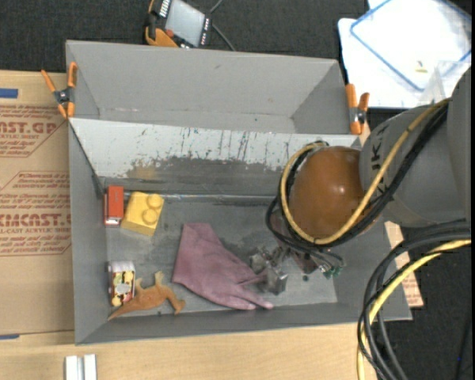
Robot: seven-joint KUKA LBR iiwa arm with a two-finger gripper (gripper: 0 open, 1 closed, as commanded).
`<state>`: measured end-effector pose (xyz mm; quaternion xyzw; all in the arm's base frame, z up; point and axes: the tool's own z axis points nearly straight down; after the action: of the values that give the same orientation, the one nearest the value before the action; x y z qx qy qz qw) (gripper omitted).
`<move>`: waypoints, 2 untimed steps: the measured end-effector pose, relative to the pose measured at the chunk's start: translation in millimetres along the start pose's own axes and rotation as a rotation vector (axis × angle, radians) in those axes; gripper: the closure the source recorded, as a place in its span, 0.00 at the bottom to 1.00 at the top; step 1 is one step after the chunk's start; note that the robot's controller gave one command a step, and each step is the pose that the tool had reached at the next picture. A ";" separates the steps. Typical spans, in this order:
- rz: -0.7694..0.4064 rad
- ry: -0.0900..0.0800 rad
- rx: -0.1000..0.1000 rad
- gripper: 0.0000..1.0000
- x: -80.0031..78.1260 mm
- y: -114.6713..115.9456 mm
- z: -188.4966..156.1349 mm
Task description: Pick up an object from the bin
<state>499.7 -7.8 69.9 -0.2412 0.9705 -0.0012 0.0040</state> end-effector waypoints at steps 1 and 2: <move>0.000 0.000 0.000 1.00 0.0 0.0 0.0; -0.001 0.000 0.000 1.00 0.0 0.0 0.0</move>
Offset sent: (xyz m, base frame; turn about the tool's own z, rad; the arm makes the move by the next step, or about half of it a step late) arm 0.0000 0.0000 0.0000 0.0000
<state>499.8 -7.8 69.9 -0.2414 0.9704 -0.0013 0.0040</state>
